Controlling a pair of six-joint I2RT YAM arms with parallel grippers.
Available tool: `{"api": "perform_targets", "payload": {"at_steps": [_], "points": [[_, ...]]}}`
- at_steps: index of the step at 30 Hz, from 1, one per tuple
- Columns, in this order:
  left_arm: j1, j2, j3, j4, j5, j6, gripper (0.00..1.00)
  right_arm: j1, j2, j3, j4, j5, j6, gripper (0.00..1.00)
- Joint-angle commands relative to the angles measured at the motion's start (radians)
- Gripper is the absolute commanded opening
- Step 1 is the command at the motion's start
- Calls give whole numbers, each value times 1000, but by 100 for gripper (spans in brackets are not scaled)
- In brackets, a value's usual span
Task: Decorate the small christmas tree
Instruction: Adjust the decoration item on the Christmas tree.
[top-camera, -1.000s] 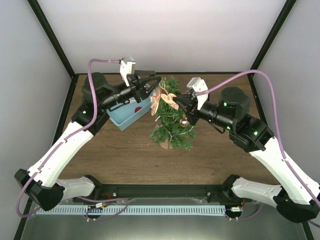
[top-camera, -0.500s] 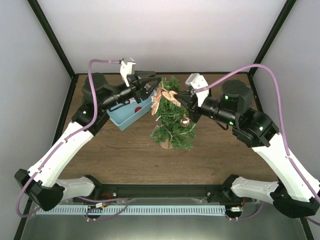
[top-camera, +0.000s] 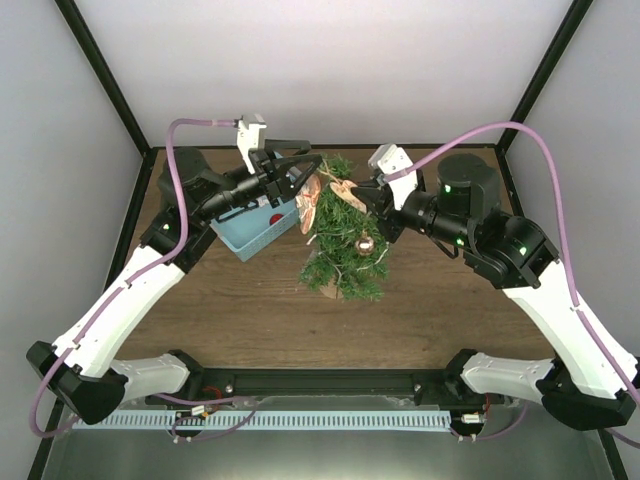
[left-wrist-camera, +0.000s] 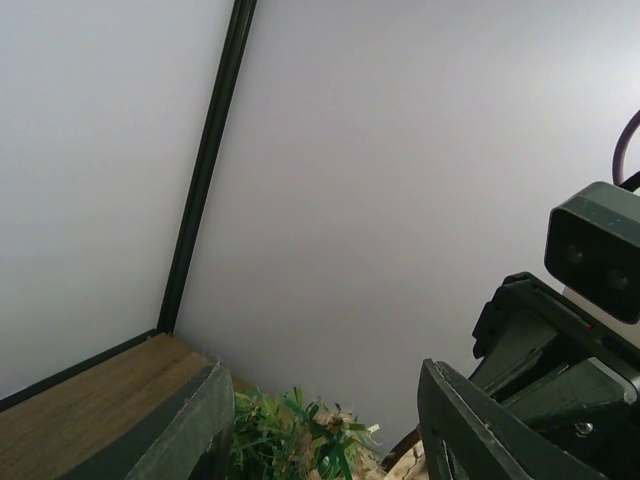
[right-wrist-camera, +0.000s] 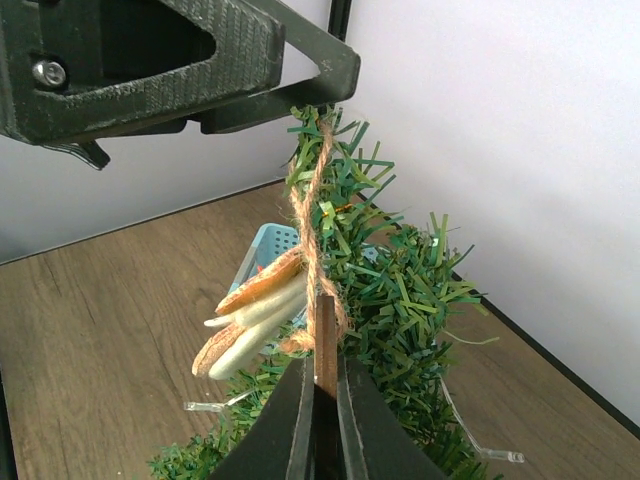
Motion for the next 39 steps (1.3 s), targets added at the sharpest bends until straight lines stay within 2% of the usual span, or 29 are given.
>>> {"api": "perform_targets", "payload": {"at_steps": [1,10,15,17,22,34,39], "points": [[-5,-15,-3,12,-9,3,52,-8,-5,53,-22,54,-7,1],[-5,2,-5,-50,-65,64,48,-8,31,105,-72,28,-58,2],[-4,5,-2,-46,-59,63,48,-8,45,88,-71,48,-107,7],[-5,6,0,-45,-57,61,48,-7,49,53,-57,72,-134,10],[-5,6,0,-43,-55,61,48,-8,24,-19,26,172,-133,29],[-5,-11,-16,-28,-55,46,49,-9,-31,-99,76,133,-109,33],[-5,-19,-13,-42,-86,41,52,-9,-82,-128,86,85,-91,40]]}}
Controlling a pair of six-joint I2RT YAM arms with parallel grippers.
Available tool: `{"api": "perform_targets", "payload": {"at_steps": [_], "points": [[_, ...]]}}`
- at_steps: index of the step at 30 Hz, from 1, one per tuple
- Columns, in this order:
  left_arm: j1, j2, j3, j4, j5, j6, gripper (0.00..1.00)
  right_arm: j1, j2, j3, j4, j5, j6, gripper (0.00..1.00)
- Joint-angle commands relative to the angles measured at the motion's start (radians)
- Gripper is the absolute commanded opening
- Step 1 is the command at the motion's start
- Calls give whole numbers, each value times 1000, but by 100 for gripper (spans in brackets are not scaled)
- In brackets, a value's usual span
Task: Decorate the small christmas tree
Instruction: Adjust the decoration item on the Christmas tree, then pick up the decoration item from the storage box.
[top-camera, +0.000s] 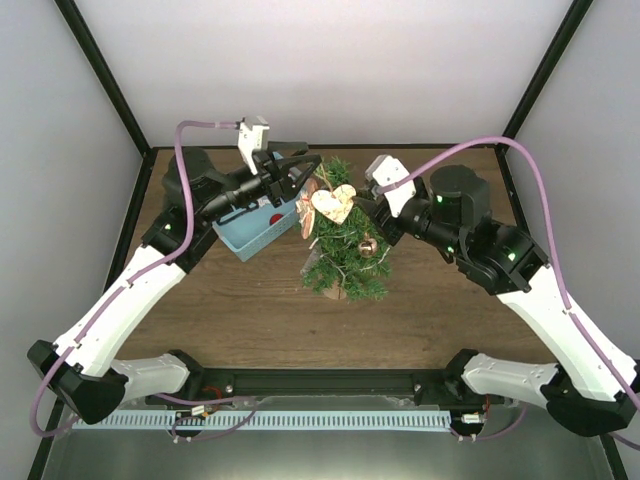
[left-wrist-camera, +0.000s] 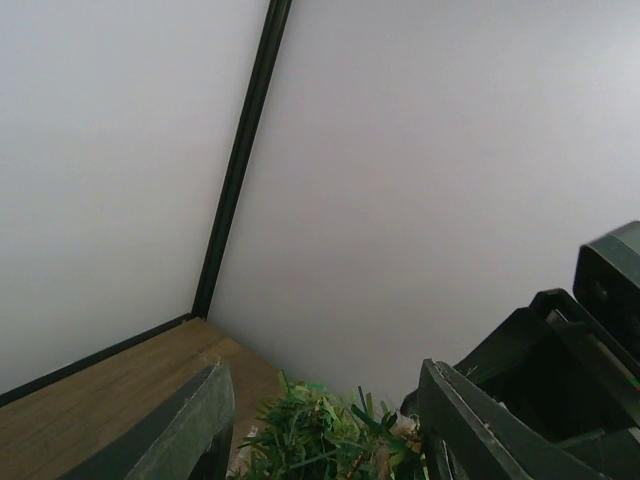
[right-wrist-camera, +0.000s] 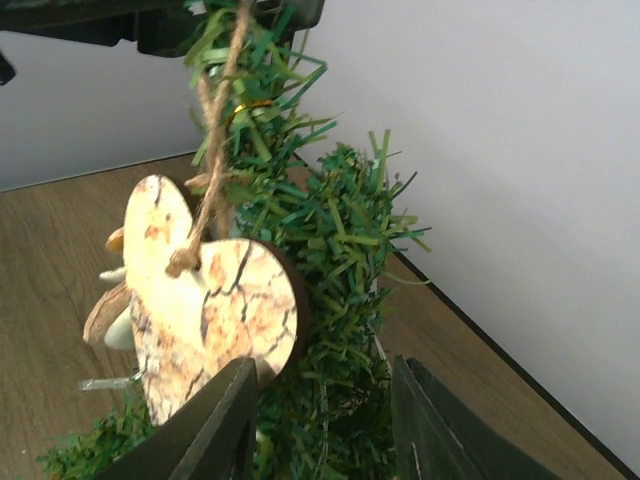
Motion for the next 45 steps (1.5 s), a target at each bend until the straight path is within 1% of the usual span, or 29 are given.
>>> {"api": "perform_targets", "payload": {"at_steps": [1,2,5,7,9,13,14,15,19,21,22,25,27,30,33,34,39,41,43,45], "points": [[-5,-24,-3,-2,-35,-2,53,-9,-55,-15,29,-50,22,42],[-5,-27,-1,-5,-43,-2,54,-9,-67,-23,31,-58,29,47],[-5,-45,2,-17,-82,-6,64,-9,-108,-65,46,-76,62,61],[-4,-62,2,-24,-105,0,65,-8,-146,-101,56,-87,78,70],[-3,-79,4,-41,-137,12,71,-9,-177,-123,61,-82,100,77],[0,-106,21,-133,-242,54,84,-9,-243,-148,67,-88,171,91],[1,-109,29,-160,-281,69,87,-8,-261,-157,68,-91,187,97],[4,-110,38,-215,-325,79,90,-9,-286,-170,77,-90,207,99],[44,-111,27,-343,-502,112,98,-9,-420,-278,158,-119,277,100],[95,-110,-5,-379,-533,107,99,-8,-494,-341,193,-146,297,100],[130,-109,-25,-386,-526,99,99,-9,-525,-363,206,-153,312,100],[229,-86,-92,-380,-477,80,99,-9,-578,-392,207,-174,354,100],[287,-37,-115,-376,-427,85,92,-9,-582,-382,186,-181,365,100],[352,84,-97,-401,-358,122,76,-9,-585,-357,148,-148,365,100],[393,243,-35,-458,-310,174,58,-8,-592,-342,118,-90,353,100],[398,291,-15,-472,-288,201,55,-9,-597,-341,110,-71,353,100],[409,513,101,-525,-172,278,55,-8,-627,-348,82,-21,368,100],[409,592,147,-532,-96,288,62,-9,-637,-354,80,-10,367,100],[408,674,199,-555,-39,296,64,-9,-640,-356,78,0,367,100],[404,745,253,-592,-17,314,64,-8,-639,-353,74,4,365,100]]}}
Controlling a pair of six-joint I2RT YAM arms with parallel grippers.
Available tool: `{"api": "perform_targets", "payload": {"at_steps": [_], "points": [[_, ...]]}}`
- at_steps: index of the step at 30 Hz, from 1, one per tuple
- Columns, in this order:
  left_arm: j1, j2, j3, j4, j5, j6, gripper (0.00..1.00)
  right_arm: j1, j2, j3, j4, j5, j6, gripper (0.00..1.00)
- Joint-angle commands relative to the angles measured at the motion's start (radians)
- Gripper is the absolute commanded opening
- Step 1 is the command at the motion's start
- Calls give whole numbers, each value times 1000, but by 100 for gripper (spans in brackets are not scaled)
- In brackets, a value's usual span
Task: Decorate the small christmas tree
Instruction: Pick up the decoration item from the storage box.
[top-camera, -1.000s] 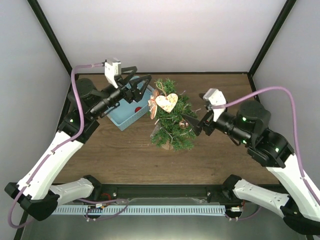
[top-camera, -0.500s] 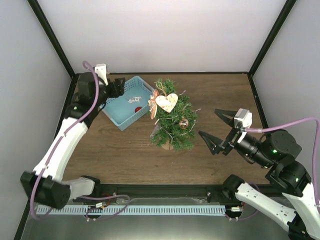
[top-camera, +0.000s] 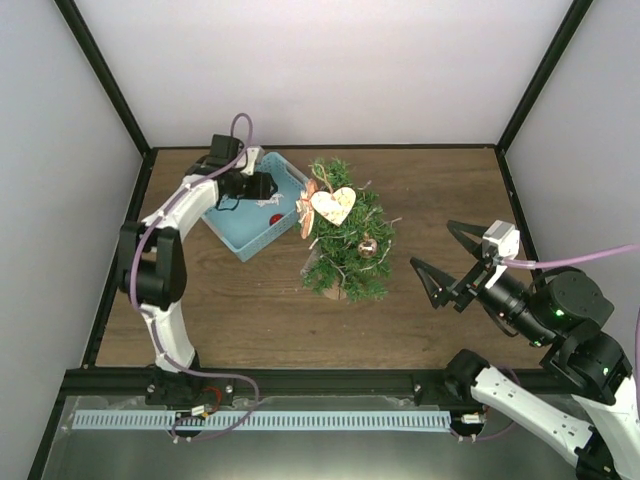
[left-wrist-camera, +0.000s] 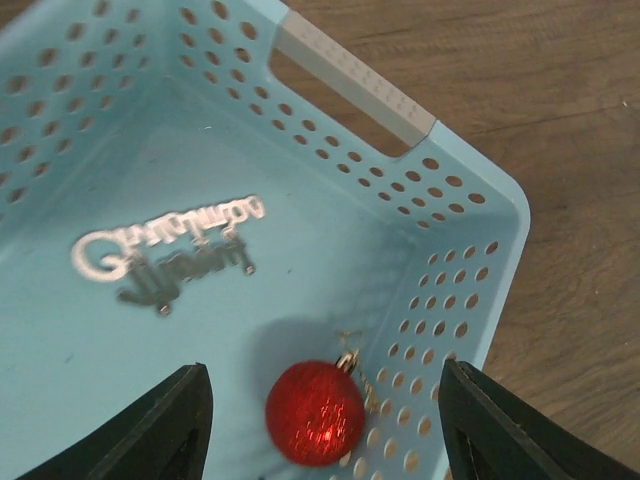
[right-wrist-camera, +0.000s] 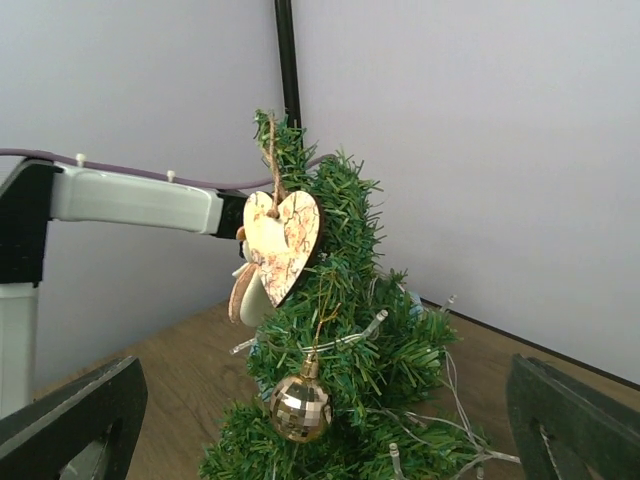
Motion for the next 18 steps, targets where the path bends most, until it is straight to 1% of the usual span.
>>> {"api": "perform_targets", "payload": {"at_steps": [1,6,18], "points": [[-4,130,131,-79,142,70,64,-6,-9,28,-19,39,9,100],[-5,224,180,-135,126,98,64,-5,-11,22,-20,40,2,100],[-15,253,124,-120,90,128,65,-6,-14,-3,-10,44,-35,100]]}}
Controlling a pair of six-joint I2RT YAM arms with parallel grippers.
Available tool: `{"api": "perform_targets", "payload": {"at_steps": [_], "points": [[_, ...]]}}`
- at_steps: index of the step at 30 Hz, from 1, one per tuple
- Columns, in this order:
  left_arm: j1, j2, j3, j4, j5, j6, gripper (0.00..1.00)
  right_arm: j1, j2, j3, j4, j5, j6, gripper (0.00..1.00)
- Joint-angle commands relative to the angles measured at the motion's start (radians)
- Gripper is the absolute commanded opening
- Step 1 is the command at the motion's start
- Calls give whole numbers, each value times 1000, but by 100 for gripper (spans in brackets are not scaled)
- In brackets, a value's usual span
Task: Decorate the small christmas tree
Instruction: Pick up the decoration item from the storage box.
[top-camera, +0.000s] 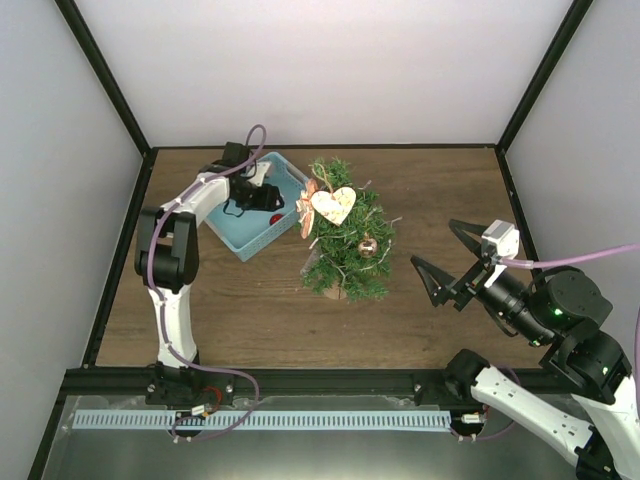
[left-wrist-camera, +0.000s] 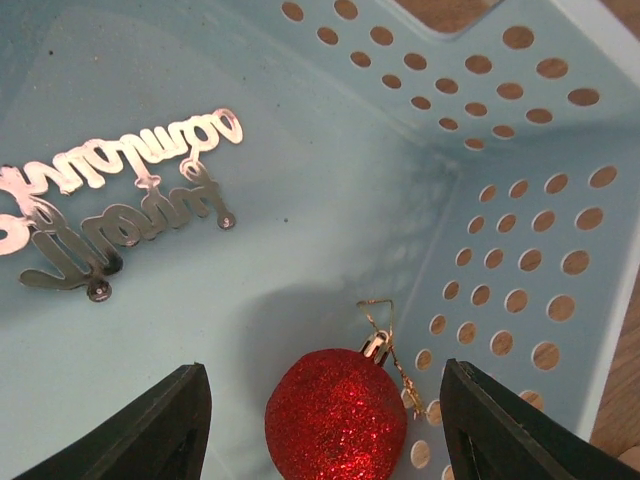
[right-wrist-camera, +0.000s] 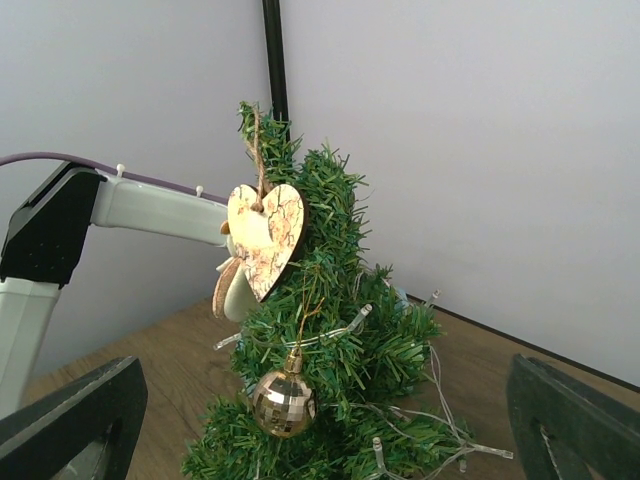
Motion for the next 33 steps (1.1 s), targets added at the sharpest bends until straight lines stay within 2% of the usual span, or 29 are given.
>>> {"api": "perform_targets", "payload": {"at_steps": [1,5,9,23,26,33], "points": [[-10,22,-20,-3,-6,32,65,-5,-12,-2,-5,16,-20,100],[-15,32,-36,9,48,36,65,-6,-22,-10,-7,19,-25,100],[-31,51,-32,-6,39,50,66,-6,-31,-10,-9,19,-28,100],[-42,20,-50,-43,-232,33,58,-5,-55,-16,-12,32,-43,100],[-42,3,-65,-39,-228,37,58,-6,-61,-25,-12,33,-43,100],[-44,-18,-75,-76,-226,38,67,-6,-76,-29,-17,33,-40,100]]}}
